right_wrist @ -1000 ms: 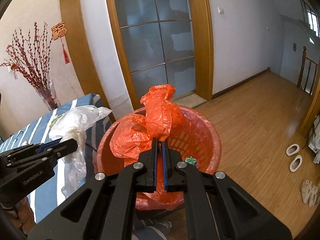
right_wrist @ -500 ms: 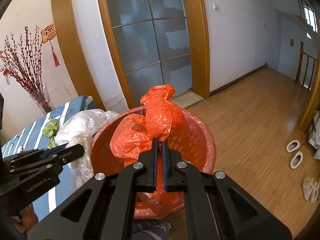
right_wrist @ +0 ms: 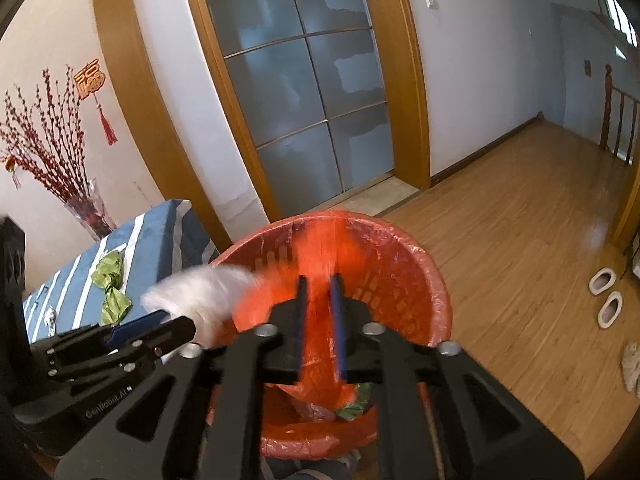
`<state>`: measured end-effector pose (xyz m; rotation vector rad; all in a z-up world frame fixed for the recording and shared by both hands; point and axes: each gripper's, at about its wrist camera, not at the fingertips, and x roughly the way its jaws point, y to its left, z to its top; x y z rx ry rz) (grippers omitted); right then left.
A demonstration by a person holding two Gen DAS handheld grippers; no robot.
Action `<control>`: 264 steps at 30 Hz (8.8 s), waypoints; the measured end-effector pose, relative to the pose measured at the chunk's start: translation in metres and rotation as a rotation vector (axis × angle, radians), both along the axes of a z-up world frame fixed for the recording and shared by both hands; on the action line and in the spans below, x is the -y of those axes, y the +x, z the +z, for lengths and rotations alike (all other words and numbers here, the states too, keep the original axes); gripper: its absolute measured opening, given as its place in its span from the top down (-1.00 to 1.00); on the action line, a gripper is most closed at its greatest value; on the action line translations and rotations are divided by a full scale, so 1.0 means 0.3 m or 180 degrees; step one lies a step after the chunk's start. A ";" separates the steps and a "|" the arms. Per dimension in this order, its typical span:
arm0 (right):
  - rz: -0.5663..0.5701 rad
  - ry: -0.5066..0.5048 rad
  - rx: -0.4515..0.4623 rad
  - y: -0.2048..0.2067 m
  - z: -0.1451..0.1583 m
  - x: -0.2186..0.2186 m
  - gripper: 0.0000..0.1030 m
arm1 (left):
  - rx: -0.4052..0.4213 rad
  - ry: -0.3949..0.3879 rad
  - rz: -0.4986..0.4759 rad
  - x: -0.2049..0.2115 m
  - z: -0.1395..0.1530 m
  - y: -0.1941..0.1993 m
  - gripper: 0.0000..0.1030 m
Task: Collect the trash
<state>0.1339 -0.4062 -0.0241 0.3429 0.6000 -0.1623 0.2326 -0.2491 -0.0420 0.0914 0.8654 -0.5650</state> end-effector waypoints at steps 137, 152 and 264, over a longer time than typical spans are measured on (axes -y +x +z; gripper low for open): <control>0.1162 -0.0480 -0.0195 0.166 0.070 -0.720 0.76 | 0.0236 0.0252 0.1363 -0.815 0.085 0.001 0.70; 0.0708 -0.0222 -0.0096 0.033 0.078 -0.453 0.76 | 0.0332 0.0293 0.0889 -0.511 0.112 -0.064 0.70; -0.0127 -0.1013 0.0299 -0.640 0.054 -0.577 -0.97 | 0.1344 0.0297 0.1762 -0.750 0.110 -0.835 -0.92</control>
